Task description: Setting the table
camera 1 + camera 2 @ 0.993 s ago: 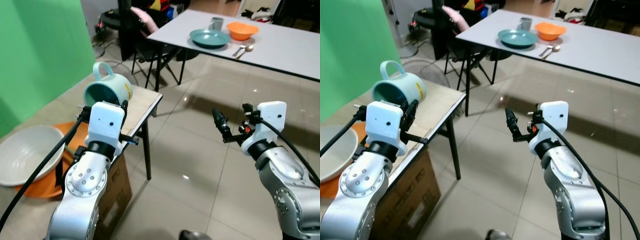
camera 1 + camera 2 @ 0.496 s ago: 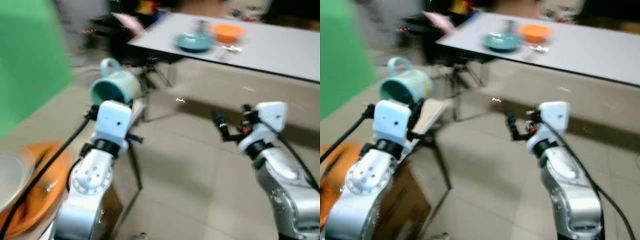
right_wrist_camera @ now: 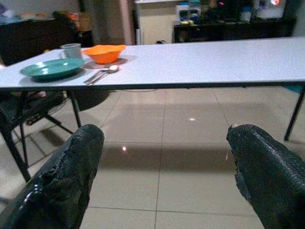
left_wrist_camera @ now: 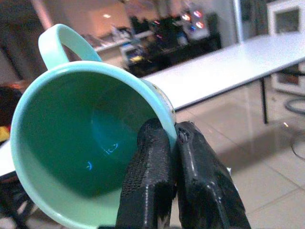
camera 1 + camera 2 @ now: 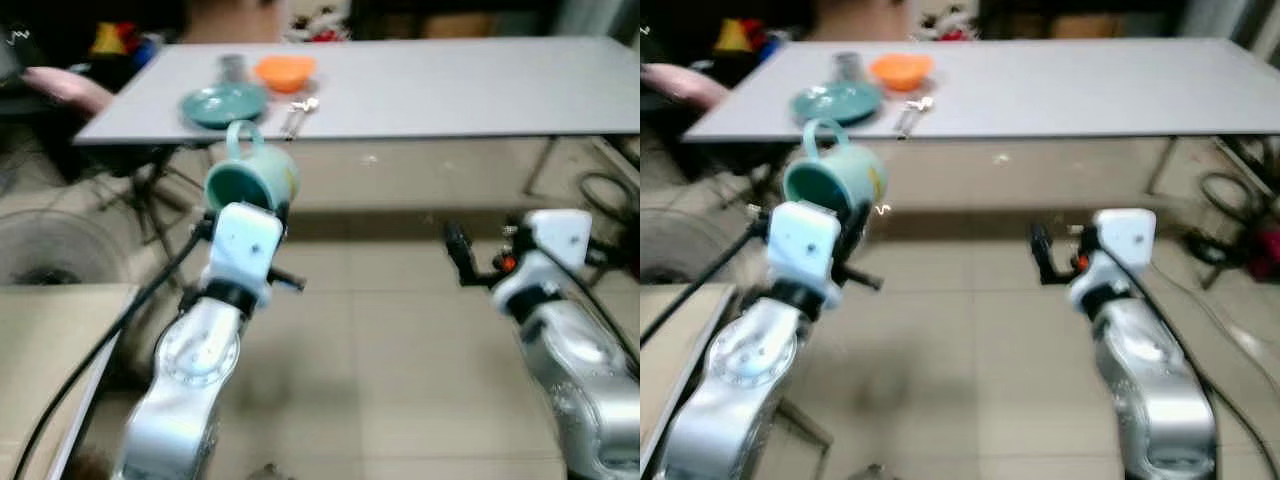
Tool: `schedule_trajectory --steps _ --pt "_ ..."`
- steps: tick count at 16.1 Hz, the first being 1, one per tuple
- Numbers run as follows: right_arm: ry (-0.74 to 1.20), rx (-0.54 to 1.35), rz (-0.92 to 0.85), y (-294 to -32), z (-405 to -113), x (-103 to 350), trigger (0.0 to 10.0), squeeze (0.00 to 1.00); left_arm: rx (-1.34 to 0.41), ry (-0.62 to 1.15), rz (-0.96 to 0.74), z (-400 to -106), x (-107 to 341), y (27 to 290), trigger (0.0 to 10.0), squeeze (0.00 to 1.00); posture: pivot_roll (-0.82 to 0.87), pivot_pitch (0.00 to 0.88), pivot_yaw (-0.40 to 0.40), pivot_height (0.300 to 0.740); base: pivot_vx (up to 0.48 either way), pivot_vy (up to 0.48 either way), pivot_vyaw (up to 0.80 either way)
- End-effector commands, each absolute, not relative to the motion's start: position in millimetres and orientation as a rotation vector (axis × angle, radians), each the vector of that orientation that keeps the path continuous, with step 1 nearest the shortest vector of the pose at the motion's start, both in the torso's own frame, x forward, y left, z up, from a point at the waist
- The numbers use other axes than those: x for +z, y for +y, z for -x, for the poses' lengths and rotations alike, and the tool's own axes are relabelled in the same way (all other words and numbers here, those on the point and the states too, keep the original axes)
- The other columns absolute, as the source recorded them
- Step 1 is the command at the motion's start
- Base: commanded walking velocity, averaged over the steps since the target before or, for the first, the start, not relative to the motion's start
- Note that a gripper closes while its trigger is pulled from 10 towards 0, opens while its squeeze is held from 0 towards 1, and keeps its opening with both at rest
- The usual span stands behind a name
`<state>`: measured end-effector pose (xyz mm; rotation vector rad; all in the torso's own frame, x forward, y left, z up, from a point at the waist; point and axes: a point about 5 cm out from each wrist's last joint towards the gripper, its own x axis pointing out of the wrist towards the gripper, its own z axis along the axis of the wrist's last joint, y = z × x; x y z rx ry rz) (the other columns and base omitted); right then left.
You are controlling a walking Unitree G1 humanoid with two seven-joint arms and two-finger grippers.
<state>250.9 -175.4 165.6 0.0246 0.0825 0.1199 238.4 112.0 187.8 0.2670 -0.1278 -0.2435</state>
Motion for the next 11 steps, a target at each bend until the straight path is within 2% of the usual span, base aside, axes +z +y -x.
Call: schedule_trajectory --steps 1,2,6,11 --pt "0.071 0.069 0.003 -187 -252 167 10.0 0.0 -0.251 -0.148 -0.26 -239 191 110 10.0 0.0 -0.08 0.0 0.06 0.74 0.364 0.0 -0.8" --pt "0.067 0.061 0.013 -188 -252 168 10.0 0.0 -0.254 -0.148 -0.258 -239 191 110 10.0 0.0 -0.08 0.0 0.06 0.74 0.368 0.0 -0.59" --pt "0.066 0.061 0.038 -188 -251 167 10.0 0.0 -0.227 -0.13 -0.233 -234 186 116 10.0 0.0 -0.09 0.0 0.07 0.74 0.384 0.0 0.0" --pt "0.104 0.125 0.033 -179 -248 156 10.0 0.0 -0.115 -0.024 -0.313 -202 162 152 10.0 0.0 -0.07 0.0 0.041 0.74 0.409 0.0 0.0"
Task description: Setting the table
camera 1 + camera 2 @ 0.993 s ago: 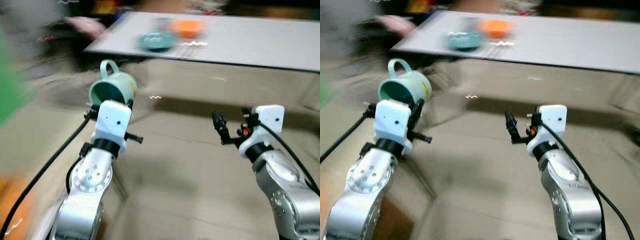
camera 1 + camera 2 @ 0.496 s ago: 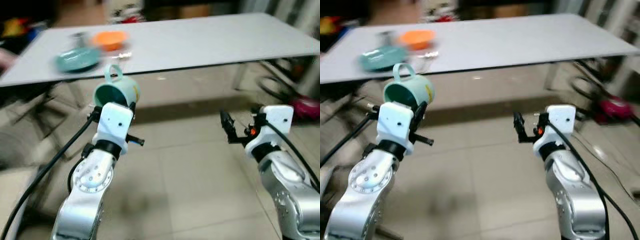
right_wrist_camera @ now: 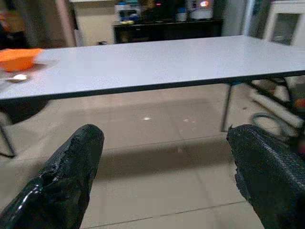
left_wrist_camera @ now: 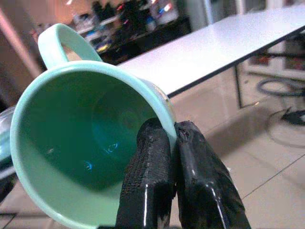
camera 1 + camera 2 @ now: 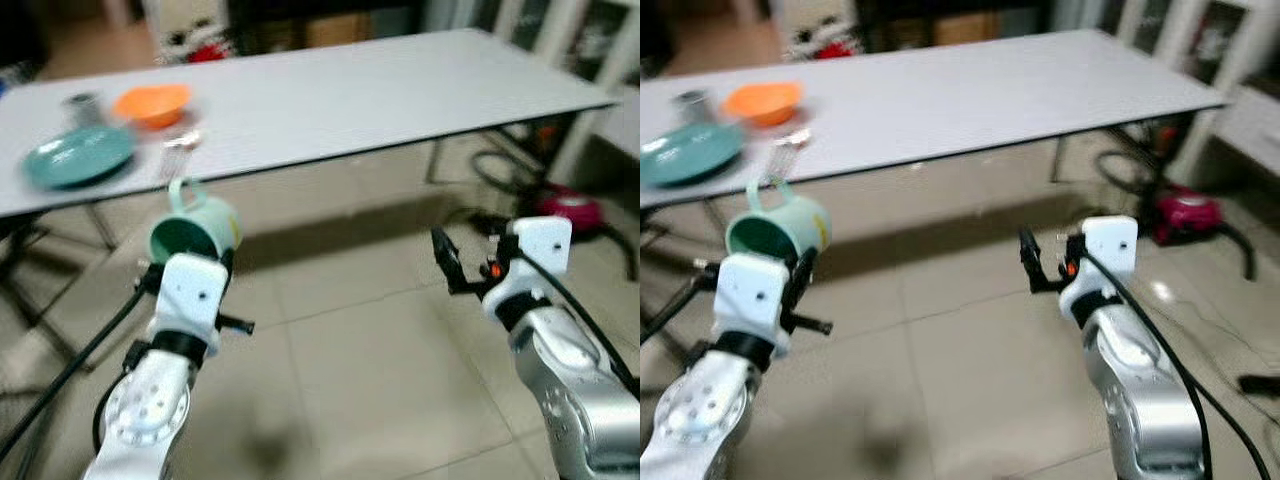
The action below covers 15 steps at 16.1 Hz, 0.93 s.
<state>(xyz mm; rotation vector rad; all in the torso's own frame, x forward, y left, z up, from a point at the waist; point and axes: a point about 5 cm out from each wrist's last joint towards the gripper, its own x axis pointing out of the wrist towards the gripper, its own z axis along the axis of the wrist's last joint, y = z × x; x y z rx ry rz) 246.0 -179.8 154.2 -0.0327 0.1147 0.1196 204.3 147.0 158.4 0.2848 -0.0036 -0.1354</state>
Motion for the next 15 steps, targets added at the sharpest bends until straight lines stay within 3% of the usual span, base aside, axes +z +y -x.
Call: schedule_trajectory --steps 1,4,9,15 --pt "0.107 0.133 0.038 -177 -249 155 10.0 0.0 -0.091 -0.017 -0.316 -200 161 157 10.0 0.0 -0.06 0.0 0.036 0.74 0.431 0.0 0.0" --pt "0.124 0.129 0.029 -177 -251 154 10.0 0.0 -0.077 -0.02 -0.315 -197 162 161 10.0 0.0 -0.06 0.0 0.037 0.74 0.441 0.0 0.0" --pt "0.105 0.07 0.034 -189 -256 157 10.0 0.0 -0.078 -0.028 -0.304 -199 162 158 10.0 0.0 -0.08 0.0 0.047 0.74 0.47 0.0 -0.74" --pt "0.076 0.086 0.059 -188 -257 162 10.0 0.0 -0.085 -0.046 -0.296 -209 163 154 10.0 0.0 -0.09 0.0 0.051 0.74 0.48 0.0 0.0"
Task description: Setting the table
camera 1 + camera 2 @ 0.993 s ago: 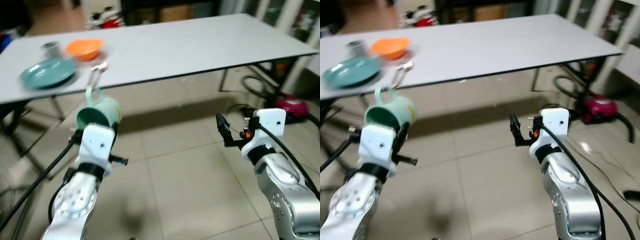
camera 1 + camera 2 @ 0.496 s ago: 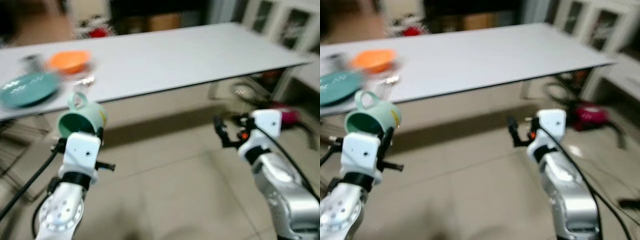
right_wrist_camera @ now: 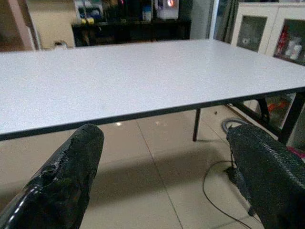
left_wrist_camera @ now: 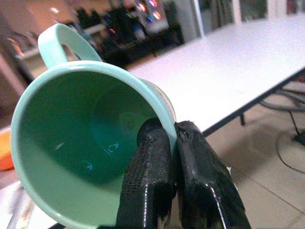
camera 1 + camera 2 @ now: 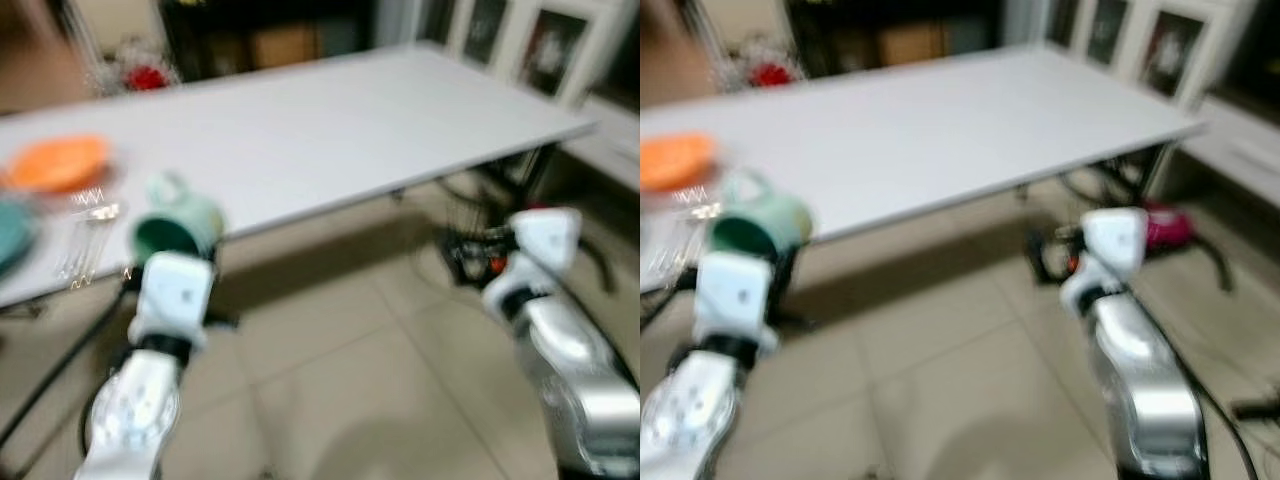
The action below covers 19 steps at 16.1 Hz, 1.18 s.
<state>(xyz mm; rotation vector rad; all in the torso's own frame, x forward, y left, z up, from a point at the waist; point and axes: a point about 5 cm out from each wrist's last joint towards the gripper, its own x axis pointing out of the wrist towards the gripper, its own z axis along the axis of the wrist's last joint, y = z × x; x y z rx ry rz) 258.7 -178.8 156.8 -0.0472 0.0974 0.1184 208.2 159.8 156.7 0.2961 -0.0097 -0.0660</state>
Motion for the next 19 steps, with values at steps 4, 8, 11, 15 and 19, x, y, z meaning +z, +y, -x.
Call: schedule_trajectory --steps 4,8,11,15,19 --pt "0.065 0.135 0.069 -184 -260 165 10.0 0.0 -0.085 -0.059 -0.291 -215 164 152 10.0 0.0 -0.09 0.0 0.051 0.74 0.48 0.0 0.0" --pt "0.047 0.269 0.154 -178 -261 171 10.0 0.0 -0.079 -0.066 -0.303 -221 166 155 10.0 0.0 -0.09 0.0 0.056 0.74 0.48 0.0 0.0" --pt "0.048 0.298 0.172 -177 -263 174 10.0 0.0 -0.079 -0.077 -0.307 -228 168 156 10.0 0.0 -0.09 0.0 0.064 0.74 0.48 0.0 0.0" --pt "0.061 0.461 0.218 -165 -258 177 10.0 0.0 -0.083 -0.085 -0.314 -234 171 158 10.0 0.0 -0.09 0.0 0.074 0.74 0.48 0.0 0.0" --pt "0.095 0.582 0.275 -158 -253 175 10.0 0.0 -0.09 -0.086 -0.327 -237 172 161 10.0 0.0 -0.09 0.0 0.085 0.74 0.48 0.0 0.0"
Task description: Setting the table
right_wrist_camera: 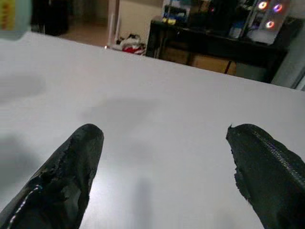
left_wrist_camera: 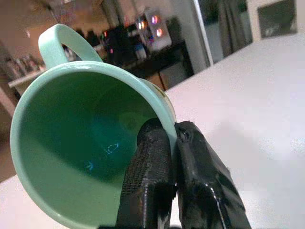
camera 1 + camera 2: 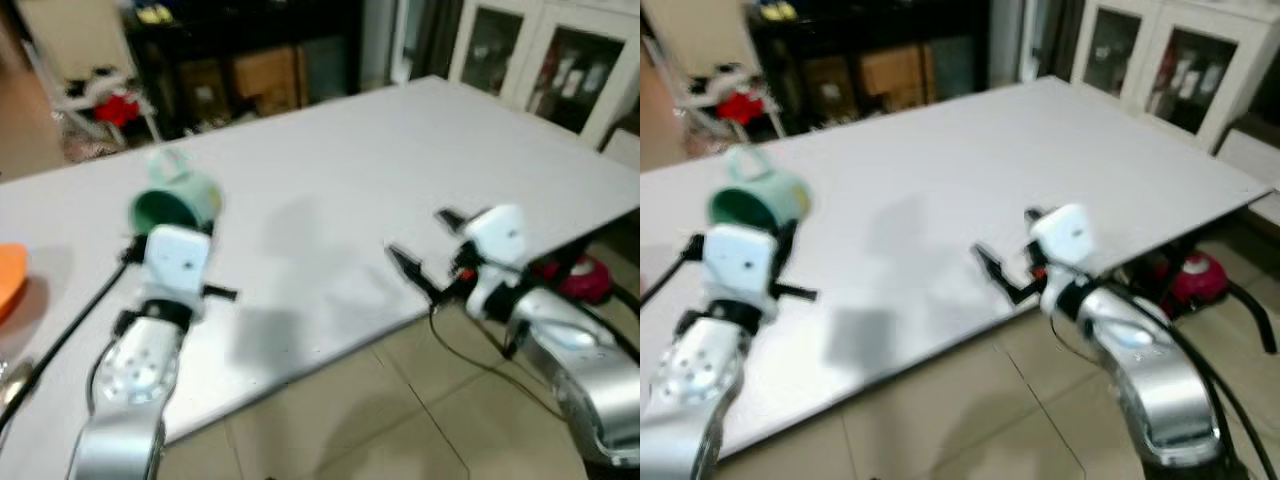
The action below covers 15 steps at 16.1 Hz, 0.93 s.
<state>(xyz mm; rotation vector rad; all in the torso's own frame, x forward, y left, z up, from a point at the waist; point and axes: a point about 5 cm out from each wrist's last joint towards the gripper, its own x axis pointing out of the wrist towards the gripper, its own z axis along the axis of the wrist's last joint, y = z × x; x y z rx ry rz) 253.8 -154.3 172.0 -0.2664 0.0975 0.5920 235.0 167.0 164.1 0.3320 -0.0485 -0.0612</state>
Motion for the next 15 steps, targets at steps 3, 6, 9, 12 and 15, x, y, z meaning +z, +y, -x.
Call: schedule_trajectory --steps 3,6,9,12,15 --pt "0.101 0.623 0.311 -157 -252 174 10.0 0.0 -0.087 -0.041 -0.341 -239 167 164 10.0 0.0 -0.08 0.0 0.088 0.74 0.303 0.0 0.0" --pt "0.095 0.666 0.335 -157 -256 177 10.0 0.0 -0.124 -0.041 -0.422 -248 172 172 10.0 0.0 -0.09 0.0 0.092 0.74 0.0 0.0 0.0" --pt "0.091 0.716 0.343 -157 -260 179 10.0 0.0 -0.219 -0.005 -0.51 -267 179 180 10.0 0.0 -0.09 0.0 0.102 0.74 0.0 0.0 0.0" --pt "0.1 0.75 0.35 -156 -261 179 10.0 0.0 -0.317 0.062 -0.541 -281 177 178 10.0 0.0 -0.08 0.0 0.098 0.74 0.0 0.0 0.0" --pt "0.164 0.911 0.371 -143 -258 173 10.0 0.0 -0.552 0.254 -0.601 -325 174 181 10.0 0.0 -0.08 0.0 0.12 0.74 0.0 0.0 0.0"
